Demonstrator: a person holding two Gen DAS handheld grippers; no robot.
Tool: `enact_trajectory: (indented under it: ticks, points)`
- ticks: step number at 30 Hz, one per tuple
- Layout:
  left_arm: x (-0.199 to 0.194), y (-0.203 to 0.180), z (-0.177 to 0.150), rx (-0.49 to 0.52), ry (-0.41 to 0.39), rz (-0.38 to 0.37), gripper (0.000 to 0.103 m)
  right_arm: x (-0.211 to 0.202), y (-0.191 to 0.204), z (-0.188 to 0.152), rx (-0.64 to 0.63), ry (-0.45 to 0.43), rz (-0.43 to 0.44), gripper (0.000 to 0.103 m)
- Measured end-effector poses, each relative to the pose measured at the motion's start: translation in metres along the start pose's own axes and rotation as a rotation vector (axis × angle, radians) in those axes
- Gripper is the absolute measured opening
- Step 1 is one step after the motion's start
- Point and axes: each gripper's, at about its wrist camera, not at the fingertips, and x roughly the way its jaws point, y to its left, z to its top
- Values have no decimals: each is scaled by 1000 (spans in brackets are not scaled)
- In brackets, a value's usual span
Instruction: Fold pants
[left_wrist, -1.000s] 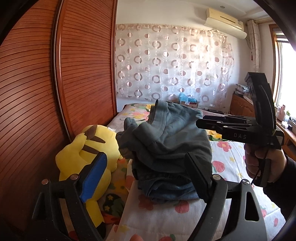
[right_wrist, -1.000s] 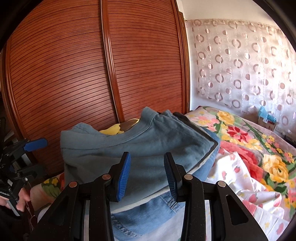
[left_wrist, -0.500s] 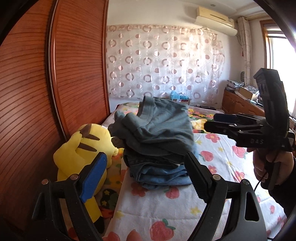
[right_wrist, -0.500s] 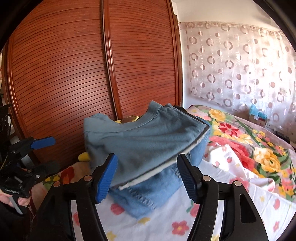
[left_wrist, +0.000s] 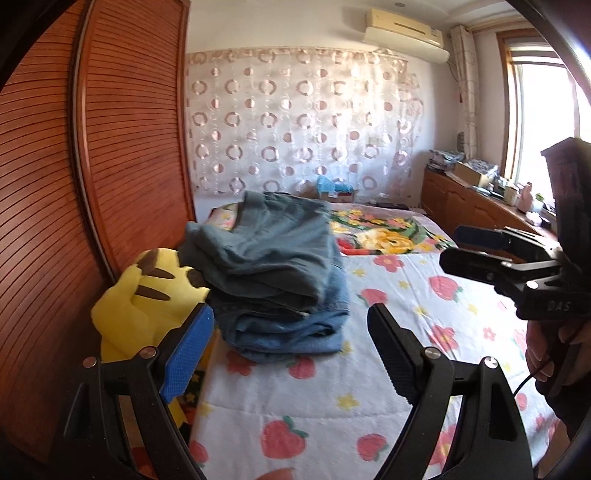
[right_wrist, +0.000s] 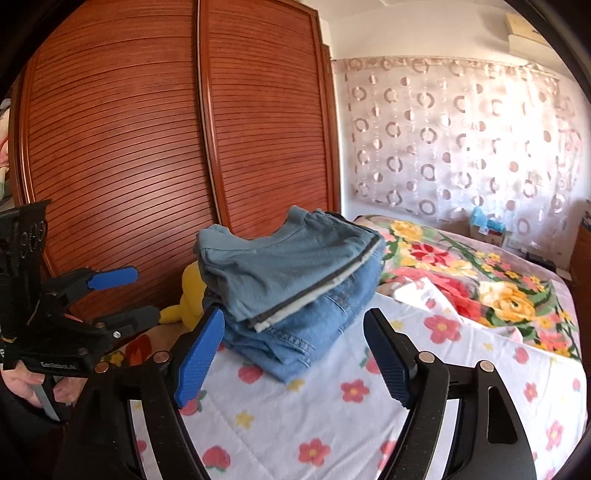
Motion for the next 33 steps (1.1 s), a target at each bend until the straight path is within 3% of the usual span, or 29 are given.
enact_trajectory:
  ticks: [5, 19, 33]
  points:
    - [-4, -17, -7, 3, 9, -59, 86, -19, 6, -14, 37, -10, -59, 81]
    - [-13, -73, -23, 49, 31, -129, 86, -82, 20, -60, 145, 6, -232, 89]
    - [-12, -146, -30, 117, 73, -212, 86, -121, 38, -73, 232, -13, -420, 89]
